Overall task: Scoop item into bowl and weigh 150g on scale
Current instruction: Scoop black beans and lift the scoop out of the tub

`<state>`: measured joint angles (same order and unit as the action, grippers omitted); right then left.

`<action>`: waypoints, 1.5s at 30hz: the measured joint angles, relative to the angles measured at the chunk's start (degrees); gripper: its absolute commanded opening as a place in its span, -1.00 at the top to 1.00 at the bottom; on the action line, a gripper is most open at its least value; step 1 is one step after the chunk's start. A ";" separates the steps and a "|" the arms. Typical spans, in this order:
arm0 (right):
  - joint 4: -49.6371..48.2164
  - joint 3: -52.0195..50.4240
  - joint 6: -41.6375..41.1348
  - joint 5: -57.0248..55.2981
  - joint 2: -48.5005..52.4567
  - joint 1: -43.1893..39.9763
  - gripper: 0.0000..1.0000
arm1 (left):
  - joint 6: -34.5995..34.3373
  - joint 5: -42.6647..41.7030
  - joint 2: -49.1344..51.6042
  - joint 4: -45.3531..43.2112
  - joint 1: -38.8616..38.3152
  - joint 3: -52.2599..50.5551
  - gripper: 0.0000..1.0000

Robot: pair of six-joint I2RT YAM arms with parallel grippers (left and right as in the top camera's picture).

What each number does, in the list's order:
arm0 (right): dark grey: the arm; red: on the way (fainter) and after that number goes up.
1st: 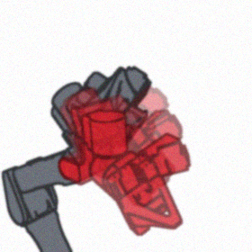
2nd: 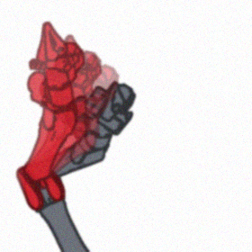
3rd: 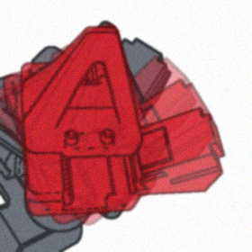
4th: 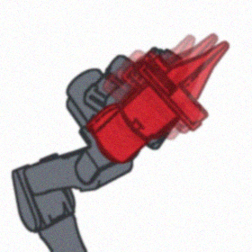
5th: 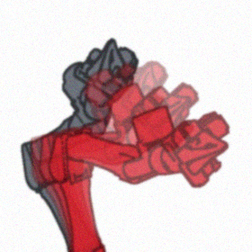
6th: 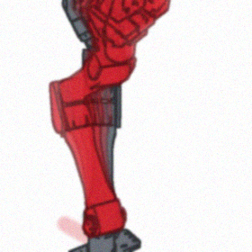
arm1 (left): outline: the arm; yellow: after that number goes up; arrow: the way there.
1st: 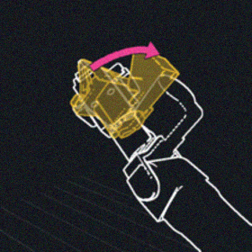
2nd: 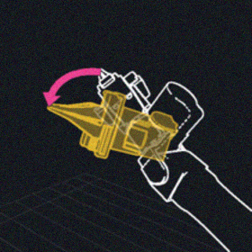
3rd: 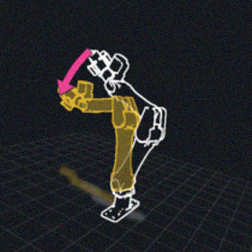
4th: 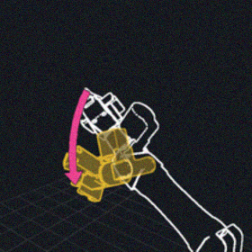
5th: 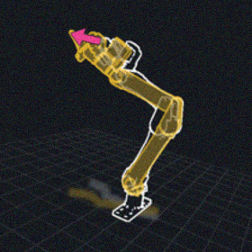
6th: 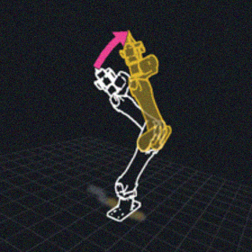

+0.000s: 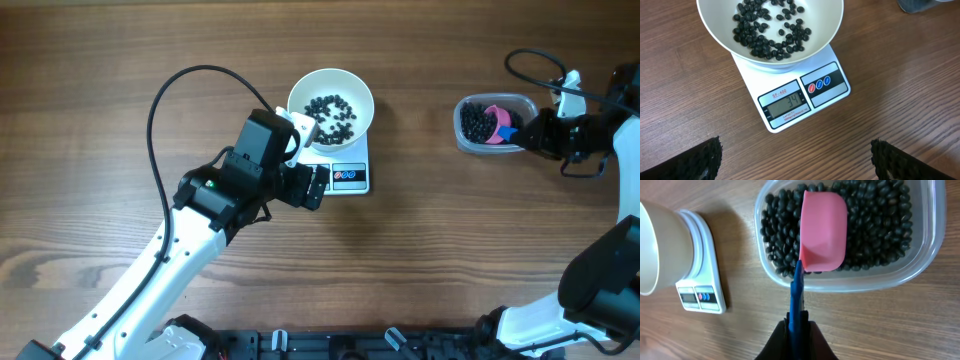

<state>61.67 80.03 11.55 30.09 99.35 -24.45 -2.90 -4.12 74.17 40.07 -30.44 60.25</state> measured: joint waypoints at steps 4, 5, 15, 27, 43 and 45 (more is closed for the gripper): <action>-0.61 0.00 -2.10 0.66 0.00 0.02 0.91 | 0.00 0.00 0.00 0.00 0.00 0.00 -1.00; -0.07 0.00 -2.25 0.81 0.00 0.02 0.91 | 0.00 0.00 0.00 0.00 0.00 0.00 -1.00; -0.13 0.00 -2.58 3.30 0.00 -0.68 0.91 | 0.00 0.00 0.00 0.00 0.00 0.00 -1.00; 1.36 0.00 -2.58 12.74 0.00 -5.49 0.91 | 0.00 0.00 0.00 0.00 0.00 0.00 -1.00; 5.05 0.00 -2.78 31.74 0.00 -15.50 0.92 | 0.00 0.00 0.00 0.00 0.00 0.00 -1.00; 6.10 0.00 -2.75 35.58 0.00 -15.52 0.91 | 0.00 0.00 0.00 0.00 0.00 0.00 -1.00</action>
<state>67.77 80.03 8.80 65.67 99.35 -39.97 -2.90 -4.12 74.17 40.07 -30.44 60.25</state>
